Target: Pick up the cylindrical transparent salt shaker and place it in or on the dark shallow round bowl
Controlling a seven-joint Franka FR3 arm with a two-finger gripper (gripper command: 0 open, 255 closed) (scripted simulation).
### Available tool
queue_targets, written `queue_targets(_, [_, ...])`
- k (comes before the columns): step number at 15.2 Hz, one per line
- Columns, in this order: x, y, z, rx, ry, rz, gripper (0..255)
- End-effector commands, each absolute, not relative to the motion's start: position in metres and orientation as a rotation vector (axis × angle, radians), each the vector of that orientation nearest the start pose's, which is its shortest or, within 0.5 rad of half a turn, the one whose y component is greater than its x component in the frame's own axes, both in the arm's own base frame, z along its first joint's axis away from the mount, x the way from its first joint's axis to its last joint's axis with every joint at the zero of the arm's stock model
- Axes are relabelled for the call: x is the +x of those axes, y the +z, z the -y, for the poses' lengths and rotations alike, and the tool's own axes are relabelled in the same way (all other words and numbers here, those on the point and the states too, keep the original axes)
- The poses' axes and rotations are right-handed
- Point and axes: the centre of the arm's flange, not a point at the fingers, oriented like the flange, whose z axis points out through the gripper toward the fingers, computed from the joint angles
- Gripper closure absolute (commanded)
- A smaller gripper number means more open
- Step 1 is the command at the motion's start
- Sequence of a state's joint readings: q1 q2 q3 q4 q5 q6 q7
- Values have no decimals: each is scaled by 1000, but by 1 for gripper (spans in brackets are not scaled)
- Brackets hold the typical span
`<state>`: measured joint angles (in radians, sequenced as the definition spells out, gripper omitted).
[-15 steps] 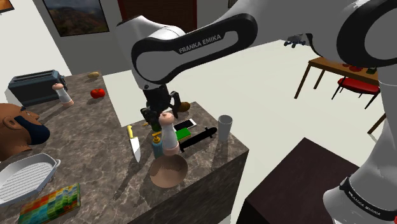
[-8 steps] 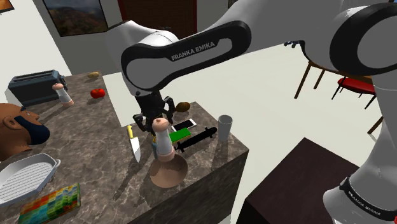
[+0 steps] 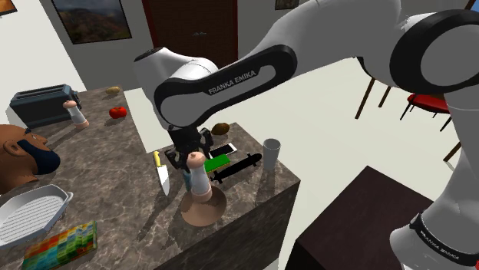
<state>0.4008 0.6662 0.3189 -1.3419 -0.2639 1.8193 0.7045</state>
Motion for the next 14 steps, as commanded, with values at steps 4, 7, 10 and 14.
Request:
queue_targets(4, [577,310,-416,-3277,138,84,255])
queue_targets(7, [577,294,-416,-3277,138,84,255])
queue_targets(10, [577,279,-416,-3277,138,84,255])
queue_targets(14, [577,258,-416,-3277,138,84,255])
